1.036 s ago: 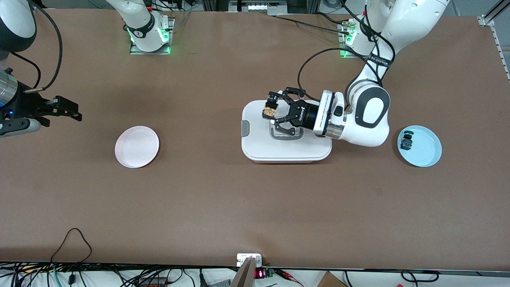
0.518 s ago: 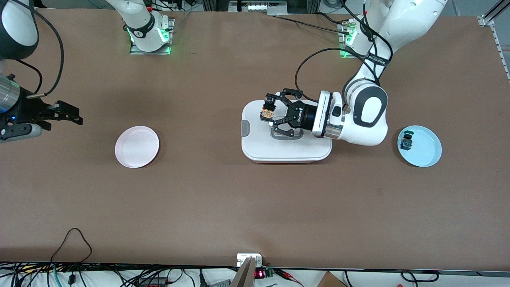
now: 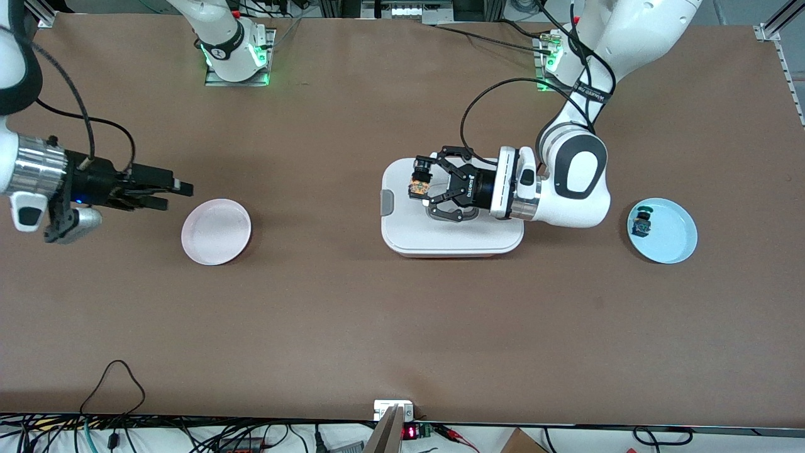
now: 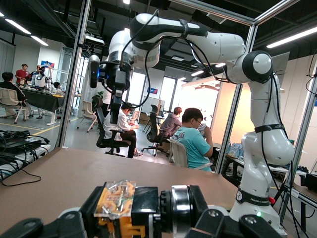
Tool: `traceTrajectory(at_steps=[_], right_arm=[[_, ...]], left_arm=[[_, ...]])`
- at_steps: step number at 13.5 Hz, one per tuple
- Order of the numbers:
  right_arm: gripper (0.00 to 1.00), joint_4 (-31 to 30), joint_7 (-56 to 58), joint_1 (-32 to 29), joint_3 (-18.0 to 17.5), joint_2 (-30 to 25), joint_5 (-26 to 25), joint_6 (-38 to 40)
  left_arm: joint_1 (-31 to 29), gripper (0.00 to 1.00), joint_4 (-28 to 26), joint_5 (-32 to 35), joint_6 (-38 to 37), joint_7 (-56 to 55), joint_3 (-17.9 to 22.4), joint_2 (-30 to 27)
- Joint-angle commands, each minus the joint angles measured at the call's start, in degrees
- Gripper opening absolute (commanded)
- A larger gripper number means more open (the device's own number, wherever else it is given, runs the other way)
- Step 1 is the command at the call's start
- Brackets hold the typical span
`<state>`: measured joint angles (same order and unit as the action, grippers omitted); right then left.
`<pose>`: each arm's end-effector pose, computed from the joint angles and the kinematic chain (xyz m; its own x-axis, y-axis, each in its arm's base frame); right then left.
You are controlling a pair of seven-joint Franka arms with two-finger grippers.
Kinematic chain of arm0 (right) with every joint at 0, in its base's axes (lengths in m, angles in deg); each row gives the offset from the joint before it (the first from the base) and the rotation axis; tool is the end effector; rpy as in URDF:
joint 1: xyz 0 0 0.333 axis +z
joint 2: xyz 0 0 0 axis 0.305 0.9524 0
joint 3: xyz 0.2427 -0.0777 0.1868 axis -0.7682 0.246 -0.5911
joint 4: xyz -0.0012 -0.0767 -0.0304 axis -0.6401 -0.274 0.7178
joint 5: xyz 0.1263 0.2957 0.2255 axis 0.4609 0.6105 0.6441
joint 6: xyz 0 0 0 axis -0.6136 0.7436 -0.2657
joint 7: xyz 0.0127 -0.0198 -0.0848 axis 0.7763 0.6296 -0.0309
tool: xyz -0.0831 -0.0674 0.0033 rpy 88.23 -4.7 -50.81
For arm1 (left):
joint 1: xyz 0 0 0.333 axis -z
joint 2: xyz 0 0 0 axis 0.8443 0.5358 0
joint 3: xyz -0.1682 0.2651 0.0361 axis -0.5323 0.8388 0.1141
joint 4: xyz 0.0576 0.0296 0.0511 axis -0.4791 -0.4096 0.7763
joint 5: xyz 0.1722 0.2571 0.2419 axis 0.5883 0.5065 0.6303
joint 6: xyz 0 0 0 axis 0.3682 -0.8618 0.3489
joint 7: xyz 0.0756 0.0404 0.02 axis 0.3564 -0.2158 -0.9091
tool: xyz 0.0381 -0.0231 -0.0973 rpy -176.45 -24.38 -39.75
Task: Transfer orange switch to right arm and place
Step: 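Reach the right gripper to the switch held by the left gripper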
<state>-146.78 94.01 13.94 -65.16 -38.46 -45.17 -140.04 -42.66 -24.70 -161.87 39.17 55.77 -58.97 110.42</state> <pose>0.6286 0.0491 0.4817 0.9955 0.0788 -0.0517 0.0183 -0.6999 -0.7141 0.5711 -0.3214 0.3341 0.2114 0.0128 0.9773 -0.9677 0.1434 0.2074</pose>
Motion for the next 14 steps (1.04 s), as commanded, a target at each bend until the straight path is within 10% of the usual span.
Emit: traceTrajectory(at_steps=[1,9,14], right_arm=[[1.0,-5.8,2.8,1.9,-0.6,2.5,19.6,-6.8],[1.0,-16.1,20.1,28.9,-0.7,2.0,63.1,-44.4],[1.0,-15.5,11.8,36.5,-0.7,1.7,65.2,-54.3]], left_arm=[[0.7,0.0,0.8,-2.2,0.6,1.7,0.2,0.5],[1.1,0.0,0.4,-2.4,0.7,2.0,0.1,0.4],[1.1,0.0,0.5,-2.5,0.8,1.6,-0.1,0.5]])
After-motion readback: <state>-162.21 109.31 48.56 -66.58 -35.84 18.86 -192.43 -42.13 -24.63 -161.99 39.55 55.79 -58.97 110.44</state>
